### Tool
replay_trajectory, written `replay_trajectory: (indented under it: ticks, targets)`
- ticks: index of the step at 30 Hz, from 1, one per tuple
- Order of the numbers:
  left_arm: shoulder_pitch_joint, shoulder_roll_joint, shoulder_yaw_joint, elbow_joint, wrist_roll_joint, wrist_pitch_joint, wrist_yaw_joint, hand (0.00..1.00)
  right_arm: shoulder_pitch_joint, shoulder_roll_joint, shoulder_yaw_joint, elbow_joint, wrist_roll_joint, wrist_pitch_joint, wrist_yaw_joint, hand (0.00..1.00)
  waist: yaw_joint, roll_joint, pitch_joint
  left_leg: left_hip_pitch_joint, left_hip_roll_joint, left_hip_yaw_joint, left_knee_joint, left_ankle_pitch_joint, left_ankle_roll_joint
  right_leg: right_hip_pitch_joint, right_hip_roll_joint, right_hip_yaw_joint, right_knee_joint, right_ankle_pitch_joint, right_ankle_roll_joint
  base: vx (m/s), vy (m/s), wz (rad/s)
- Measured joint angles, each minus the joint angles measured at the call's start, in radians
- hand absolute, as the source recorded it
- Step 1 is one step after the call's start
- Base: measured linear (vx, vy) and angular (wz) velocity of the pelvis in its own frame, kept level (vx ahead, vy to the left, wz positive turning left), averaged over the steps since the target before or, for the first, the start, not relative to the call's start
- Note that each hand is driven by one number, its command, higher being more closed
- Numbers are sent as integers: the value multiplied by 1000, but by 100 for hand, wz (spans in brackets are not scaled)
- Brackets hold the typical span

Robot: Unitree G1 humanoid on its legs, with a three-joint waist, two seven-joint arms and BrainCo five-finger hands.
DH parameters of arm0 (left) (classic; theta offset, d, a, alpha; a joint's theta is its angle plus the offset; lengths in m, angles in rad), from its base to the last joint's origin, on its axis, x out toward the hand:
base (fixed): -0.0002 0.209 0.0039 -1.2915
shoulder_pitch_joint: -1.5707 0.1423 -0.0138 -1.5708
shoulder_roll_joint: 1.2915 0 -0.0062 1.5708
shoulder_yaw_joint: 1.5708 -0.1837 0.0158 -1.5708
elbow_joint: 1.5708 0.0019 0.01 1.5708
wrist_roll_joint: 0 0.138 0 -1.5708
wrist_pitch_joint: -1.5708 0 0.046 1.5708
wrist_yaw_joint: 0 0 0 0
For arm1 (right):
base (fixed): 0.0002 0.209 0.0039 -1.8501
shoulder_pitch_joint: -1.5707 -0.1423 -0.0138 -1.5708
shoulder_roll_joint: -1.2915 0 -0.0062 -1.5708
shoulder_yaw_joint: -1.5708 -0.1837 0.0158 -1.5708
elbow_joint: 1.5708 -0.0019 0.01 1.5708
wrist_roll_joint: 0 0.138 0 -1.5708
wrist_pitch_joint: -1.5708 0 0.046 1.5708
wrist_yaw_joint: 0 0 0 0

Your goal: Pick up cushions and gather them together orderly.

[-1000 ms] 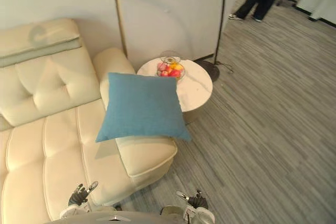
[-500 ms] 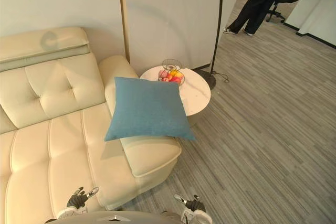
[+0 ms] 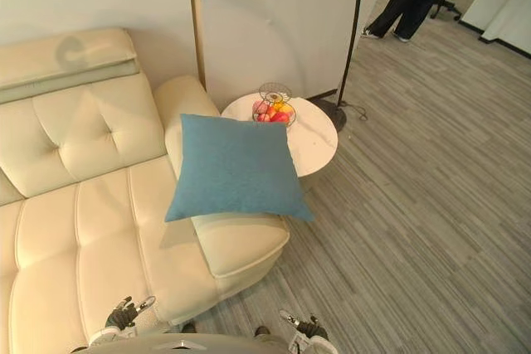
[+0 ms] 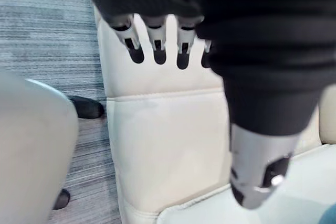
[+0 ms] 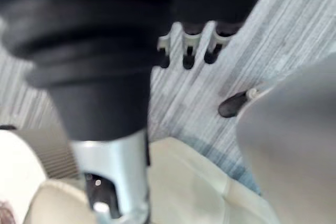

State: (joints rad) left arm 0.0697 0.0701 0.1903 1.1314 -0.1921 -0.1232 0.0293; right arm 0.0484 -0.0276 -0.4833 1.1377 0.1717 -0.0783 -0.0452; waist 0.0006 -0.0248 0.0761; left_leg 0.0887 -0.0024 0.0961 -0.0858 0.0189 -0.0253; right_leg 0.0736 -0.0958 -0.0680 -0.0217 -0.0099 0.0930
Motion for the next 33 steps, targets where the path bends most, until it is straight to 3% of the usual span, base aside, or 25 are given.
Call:
replay_trajectory:
  ticks: [5,10,15,21,27,33]
  targets:
    - [-30,35,75,-2,-4,7,1,0,-31,-26,-125,18,38,18,-1,0,-7,2,1,5,0,44,0,0,0,1,-2,4,-4,0,0,33,-11,-7]
    - [-83,151,109,-71,-53,0,11,0,-101,-153,-165,-39,77,13,-9,0,-12,8,6,-5,14,91,-1,-4,-2,-25,11,32,-1,13,-11,-94,-26,-16]
    - [-107,187,107,-179,-131,-20,31,0,-116,-252,-76,-202,79,-8,-30,0,-20,23,15,-63,20,126,-1,-12,-3,-86,14,52,-5,15,-19,-116,-24,-15]
    - [-166,188,43,-278,-200,-38,64,0,-206,-260,6,-296,79,-10,-33,0,-23,34,24,-141,21,123,4,11,1,-170,11,44,-1,38,-11,60,-8,2]
    - [-360,187,-65,-337,-239,-62,107,0,-462,-282,146,-302,142,-22,-63,0,-11,71,84,-216,25,113,7,31,2,-253,10,25,36,40,-12,67,4,9]
    - [-578,188,-154,-336,-238,-72,149,0,-641,-344,213,-346,159,-27,-74,0,-17,77,165,-293,19,92,7,56,5,-321,0,18,44,47,-18,-15,9,12]
